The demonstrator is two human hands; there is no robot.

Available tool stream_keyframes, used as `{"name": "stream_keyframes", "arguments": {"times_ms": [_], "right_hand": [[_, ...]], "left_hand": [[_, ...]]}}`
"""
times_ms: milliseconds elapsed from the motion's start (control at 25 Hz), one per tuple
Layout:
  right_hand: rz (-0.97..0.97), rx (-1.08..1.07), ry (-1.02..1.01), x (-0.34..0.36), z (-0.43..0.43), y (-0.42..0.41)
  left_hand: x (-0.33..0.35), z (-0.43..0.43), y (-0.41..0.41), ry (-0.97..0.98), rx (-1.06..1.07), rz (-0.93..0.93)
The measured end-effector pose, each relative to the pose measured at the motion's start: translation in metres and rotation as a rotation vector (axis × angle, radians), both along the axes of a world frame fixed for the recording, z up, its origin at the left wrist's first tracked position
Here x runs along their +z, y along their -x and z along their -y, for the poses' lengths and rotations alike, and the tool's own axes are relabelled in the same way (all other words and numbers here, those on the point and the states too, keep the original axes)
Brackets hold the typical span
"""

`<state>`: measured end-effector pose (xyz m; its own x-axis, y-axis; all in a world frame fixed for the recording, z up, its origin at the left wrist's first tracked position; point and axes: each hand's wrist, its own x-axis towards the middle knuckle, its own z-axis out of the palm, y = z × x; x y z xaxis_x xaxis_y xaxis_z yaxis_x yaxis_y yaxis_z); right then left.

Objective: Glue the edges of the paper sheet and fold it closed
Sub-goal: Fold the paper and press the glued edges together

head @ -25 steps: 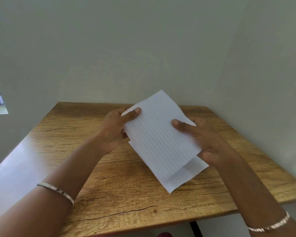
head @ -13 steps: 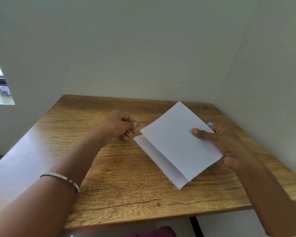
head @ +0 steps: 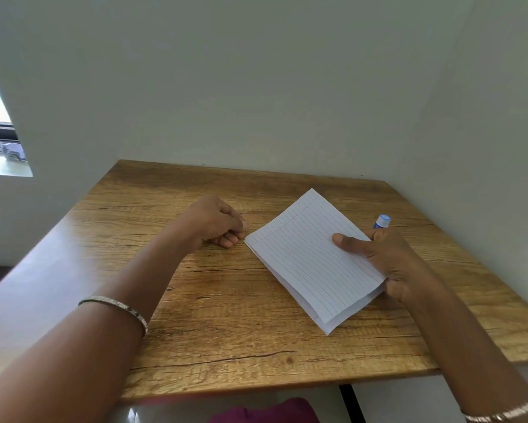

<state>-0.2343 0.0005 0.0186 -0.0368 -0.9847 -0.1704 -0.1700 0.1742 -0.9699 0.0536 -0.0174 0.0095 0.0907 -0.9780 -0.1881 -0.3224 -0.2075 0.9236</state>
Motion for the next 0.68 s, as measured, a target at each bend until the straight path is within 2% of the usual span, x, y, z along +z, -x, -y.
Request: {"name": "stream_keyframes", "arguments": {"times_ms": [680], "right_hand": [[-0.025, -0.004, -0.018, -0.0028, 0.0002, -0.0013]], "left_hand": [[0.003, -0.0023, -0.0008, -0.031, -0.004, 0.005]]}}
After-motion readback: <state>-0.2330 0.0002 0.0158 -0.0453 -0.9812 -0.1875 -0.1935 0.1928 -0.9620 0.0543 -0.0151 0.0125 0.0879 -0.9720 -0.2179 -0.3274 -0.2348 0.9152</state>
